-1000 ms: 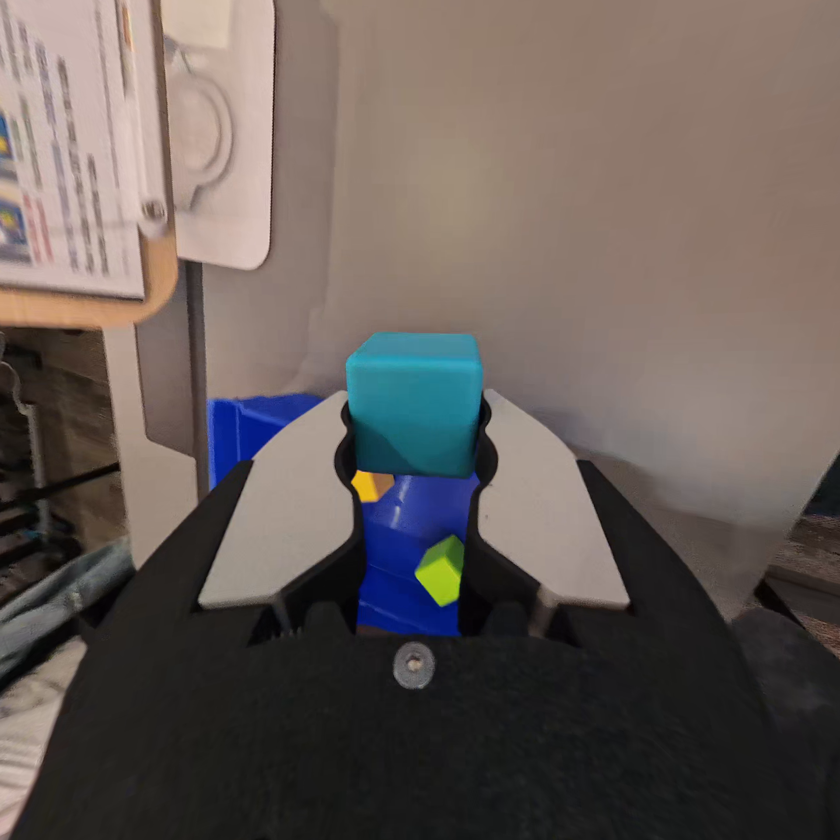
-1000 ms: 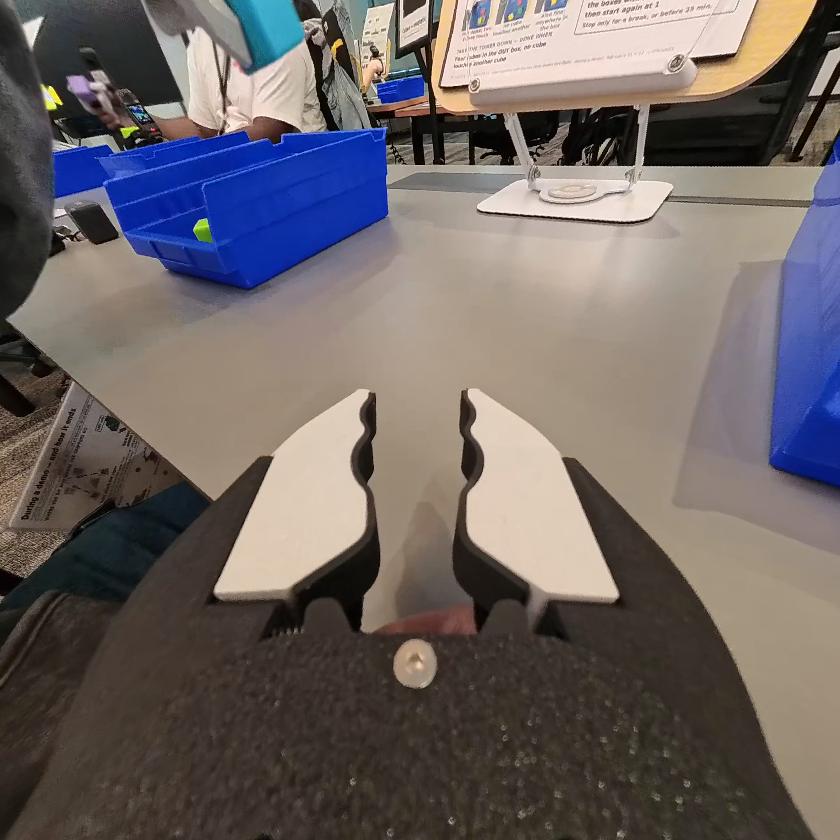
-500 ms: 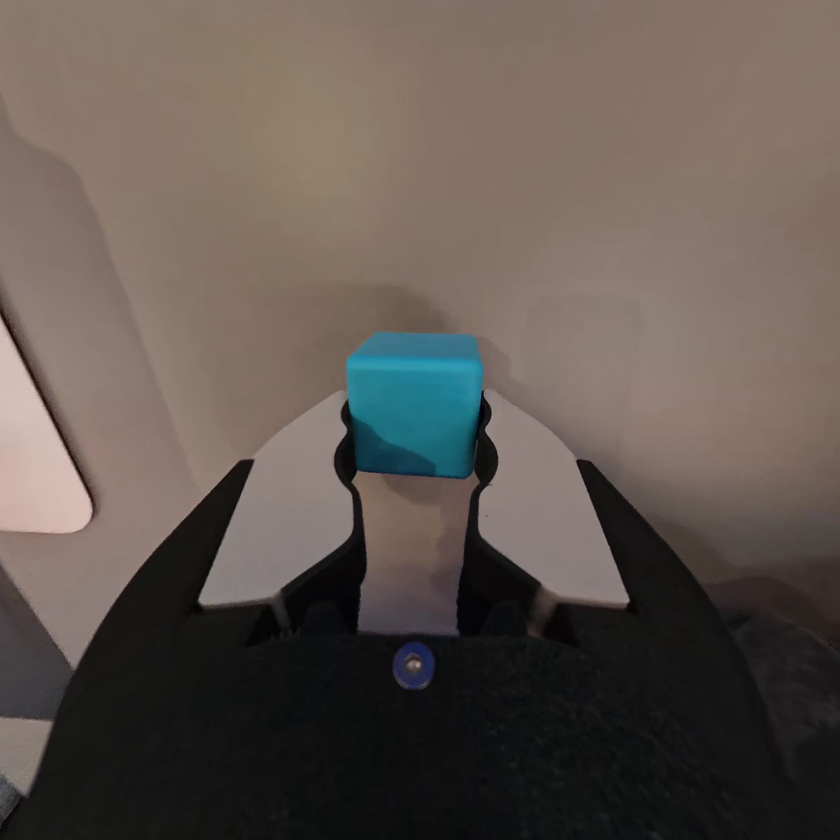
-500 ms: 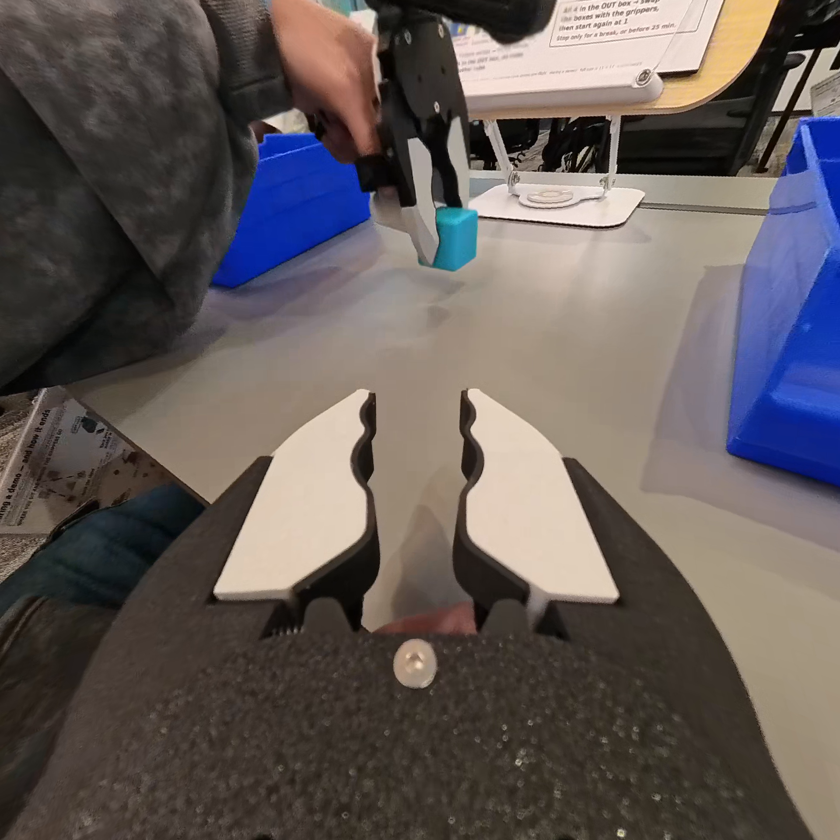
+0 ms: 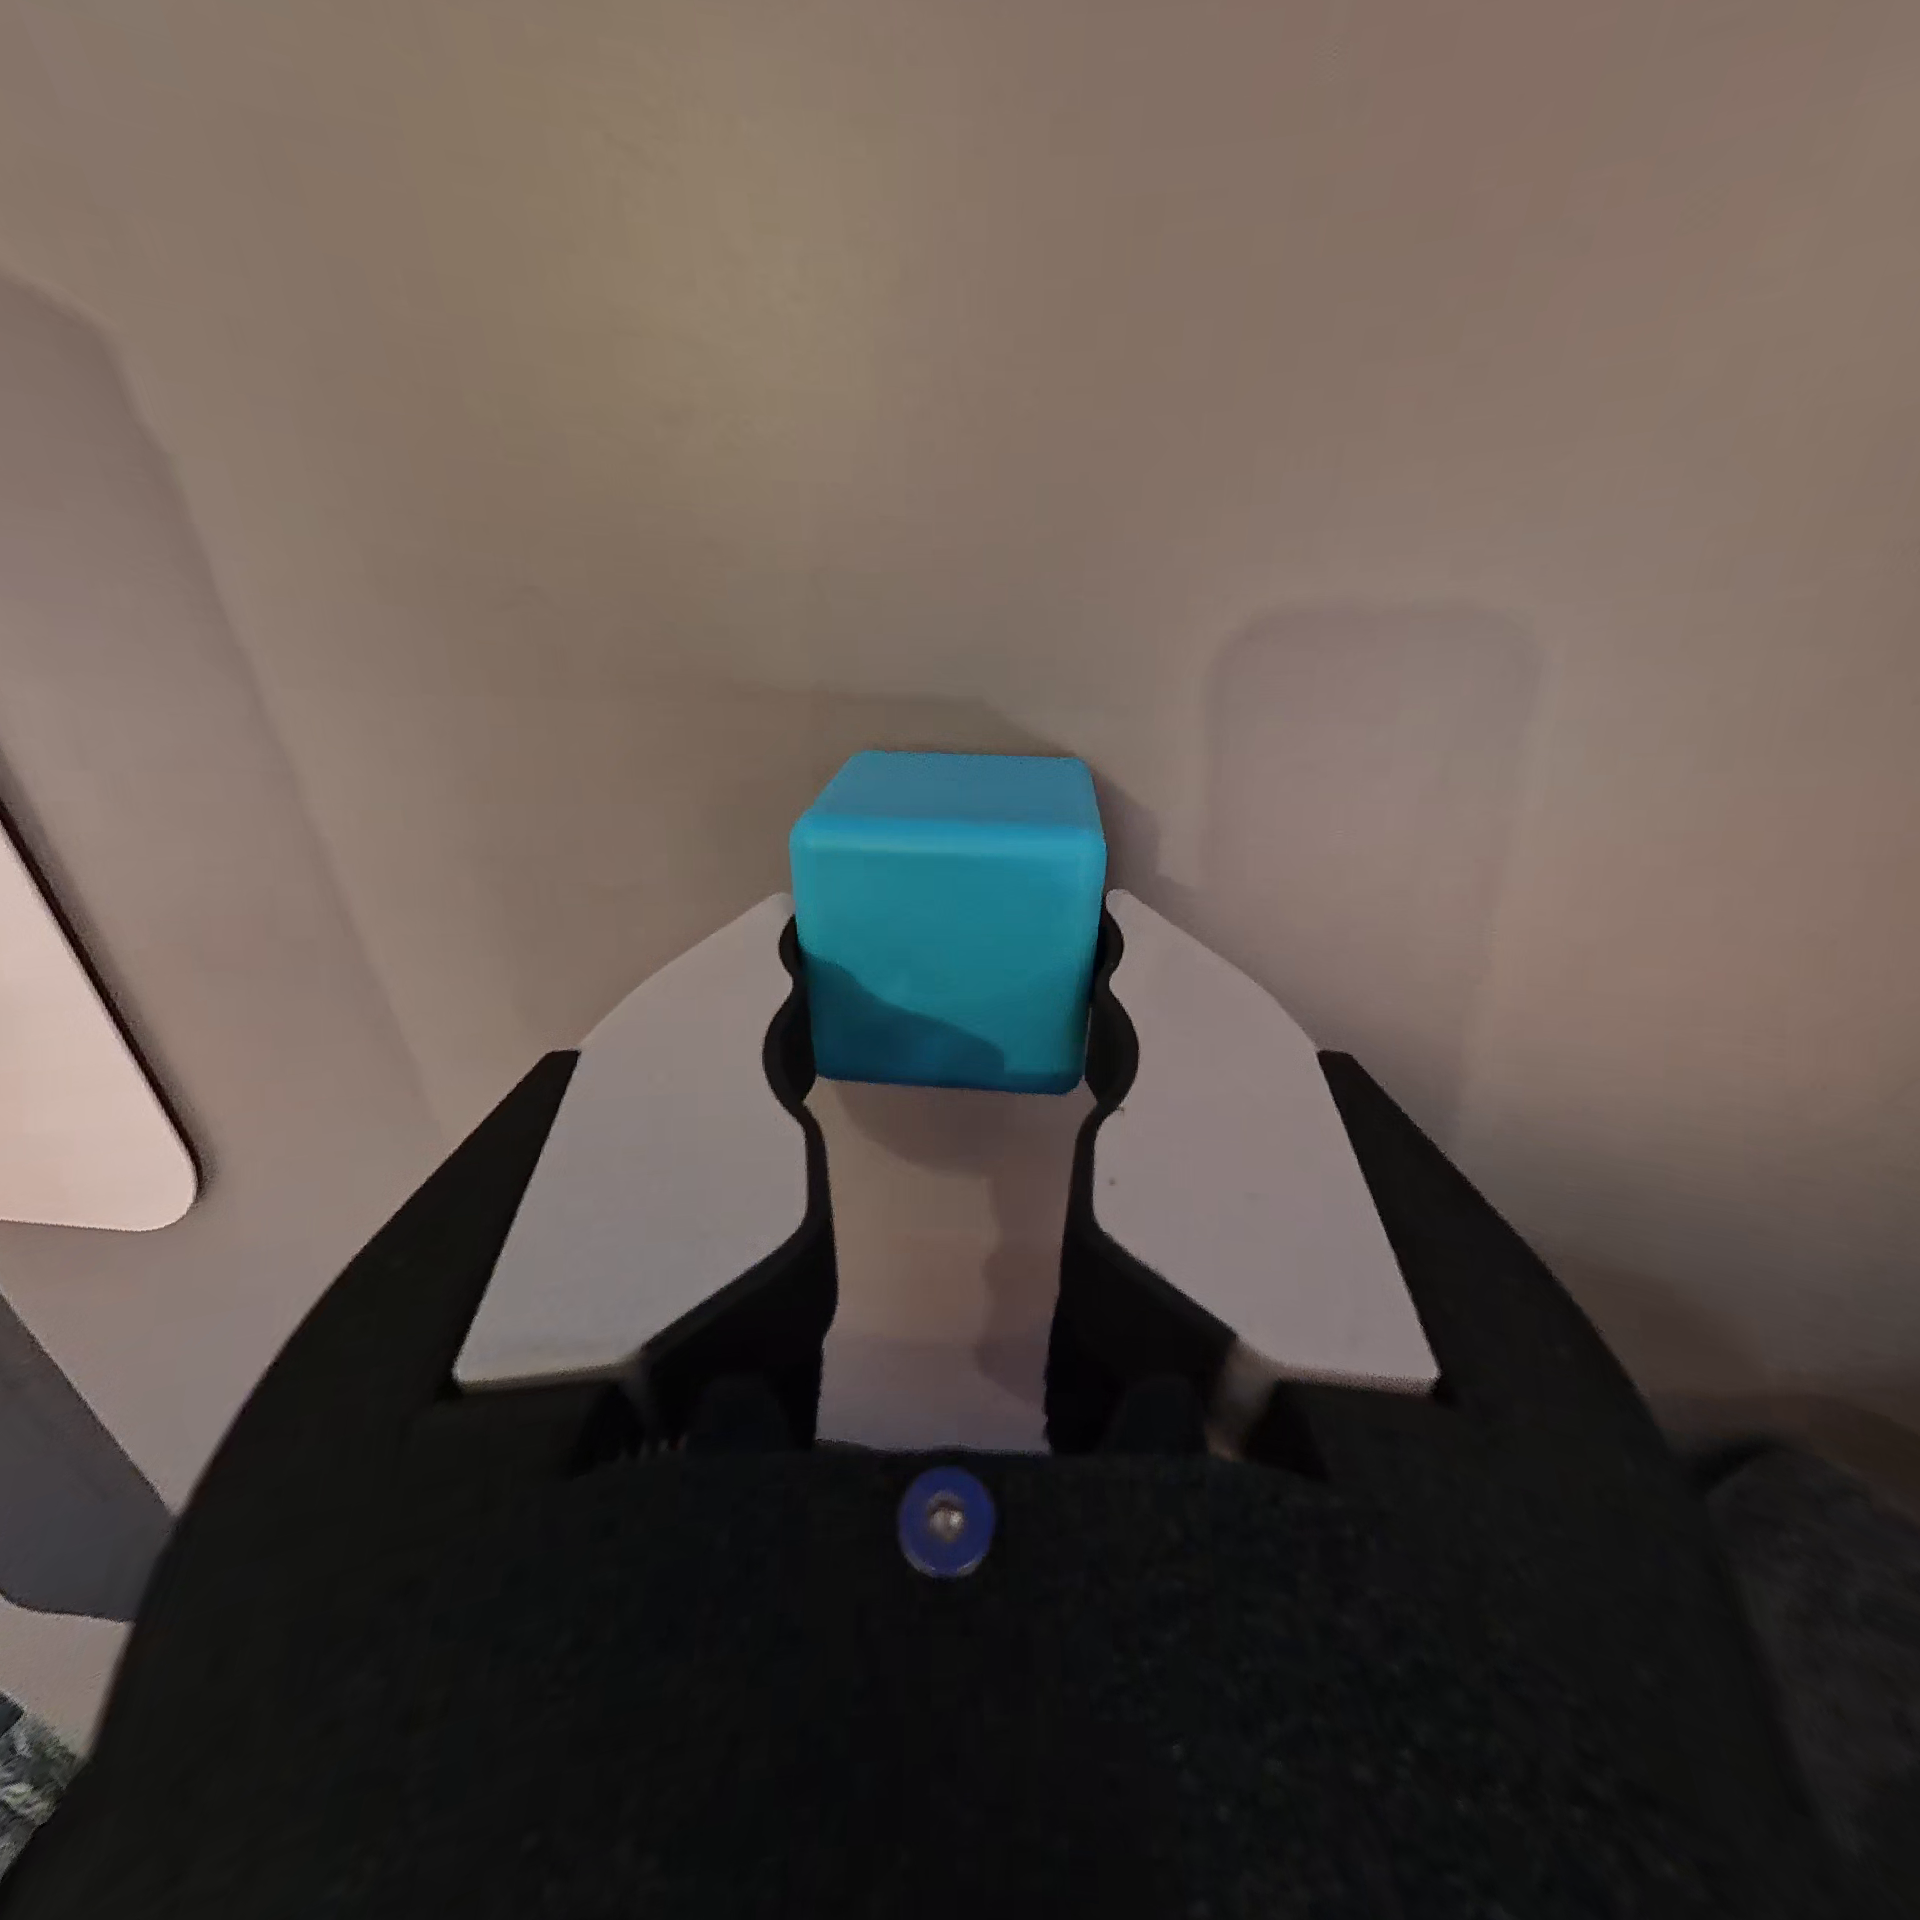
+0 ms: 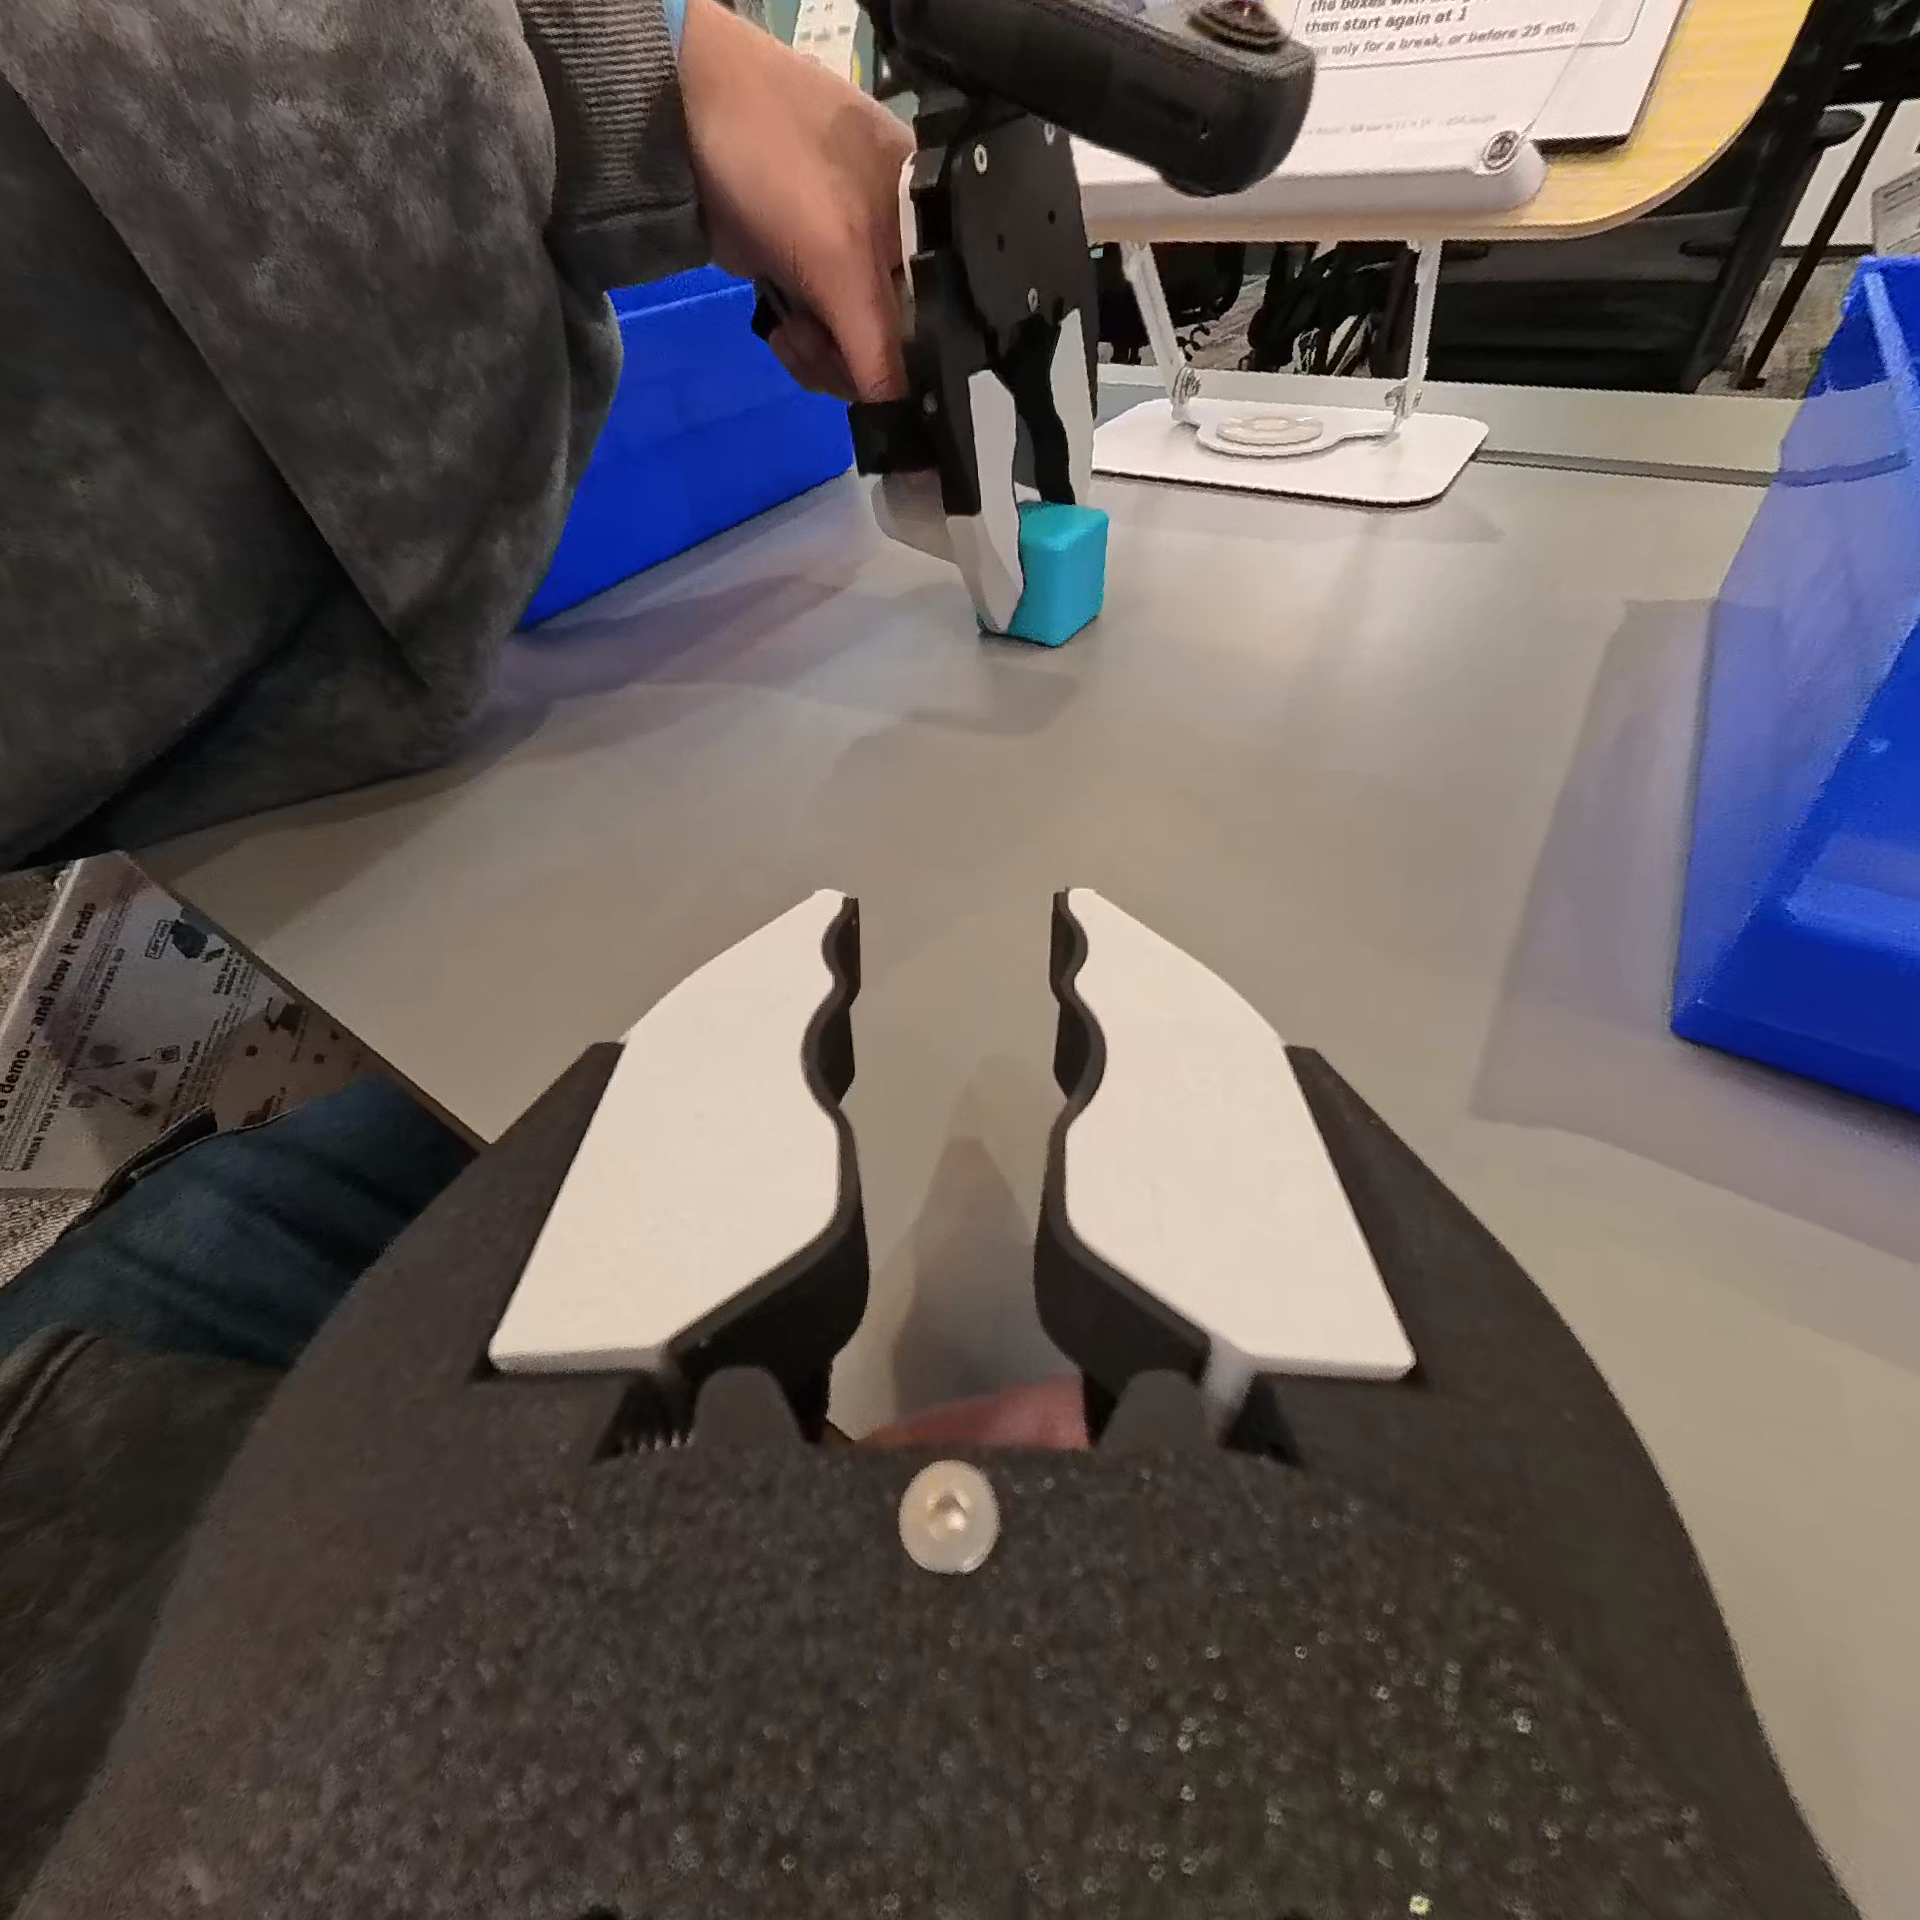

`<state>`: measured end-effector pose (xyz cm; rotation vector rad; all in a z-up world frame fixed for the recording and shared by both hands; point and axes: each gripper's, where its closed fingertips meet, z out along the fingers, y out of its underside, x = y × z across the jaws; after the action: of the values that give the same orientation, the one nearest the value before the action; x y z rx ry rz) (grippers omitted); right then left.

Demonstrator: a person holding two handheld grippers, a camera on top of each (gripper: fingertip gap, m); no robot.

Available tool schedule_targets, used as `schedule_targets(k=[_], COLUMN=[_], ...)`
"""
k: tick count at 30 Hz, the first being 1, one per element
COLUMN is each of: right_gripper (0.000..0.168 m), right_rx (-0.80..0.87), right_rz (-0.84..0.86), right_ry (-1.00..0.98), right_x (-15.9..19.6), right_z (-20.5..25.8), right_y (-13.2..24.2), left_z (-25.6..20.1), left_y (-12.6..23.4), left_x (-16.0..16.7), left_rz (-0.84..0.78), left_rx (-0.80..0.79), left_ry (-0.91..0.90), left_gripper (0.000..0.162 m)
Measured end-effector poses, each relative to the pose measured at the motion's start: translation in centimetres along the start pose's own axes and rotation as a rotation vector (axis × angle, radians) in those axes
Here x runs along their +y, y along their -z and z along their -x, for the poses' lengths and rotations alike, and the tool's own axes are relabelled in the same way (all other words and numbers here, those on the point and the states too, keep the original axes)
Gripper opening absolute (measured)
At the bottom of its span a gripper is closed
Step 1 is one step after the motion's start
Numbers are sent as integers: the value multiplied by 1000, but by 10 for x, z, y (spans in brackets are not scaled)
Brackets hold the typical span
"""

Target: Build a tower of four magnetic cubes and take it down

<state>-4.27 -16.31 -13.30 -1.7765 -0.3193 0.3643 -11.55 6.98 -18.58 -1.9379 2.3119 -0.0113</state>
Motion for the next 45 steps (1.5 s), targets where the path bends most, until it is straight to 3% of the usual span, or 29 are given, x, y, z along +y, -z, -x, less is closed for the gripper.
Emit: schedule_targets(k=[5, 10, 14, 17, 21, 27, 34, 38, 43, 45], right_gripper=[35, 35, 35, 35, 35, 35, 35, 35, 35, 35], right_rx=[2, 0, -3, -5, -23, -47, -49, -45, -46, -47], right_rz=[-6, -9, -13, -17, -11, 4, 9, 12, 14, 17], right_ry=[-4, -17, -22, -4, 11, 35, 52, 55, 54, 58], right_x=[-1, -1, -2, -4, -3, -1, 0, 1, 2, 2], right_z=[-1, -2, 0, 3, 9, 18, 21, 20, 20, 20], right_y=[1, 3, 3, 2, -2, -9, -9, -9, -8, -8], left_z=[3, -11, -38, -64, -109, -169, -194, -187, -150, -123], left_y=[19, 97, 164, 189, 181, 131, 115, 114, 124, 136], left_x=[10, 24, 66, 114, 167, 211, 227, 226, 253, 276], left_rz=[-8, -234, -509, -666, -805, -914, -836, -805, -583, -438], left_rx=[-53, -203, -369, -504, -600, -701, -780, -733, -659, -712], left_ry=[56, 95, 248, 401, 625, 939, 971, 935, 917, 896], left_gripper=[55, 53, 55, 55, 53, 50, 51, 52, 55, 55])
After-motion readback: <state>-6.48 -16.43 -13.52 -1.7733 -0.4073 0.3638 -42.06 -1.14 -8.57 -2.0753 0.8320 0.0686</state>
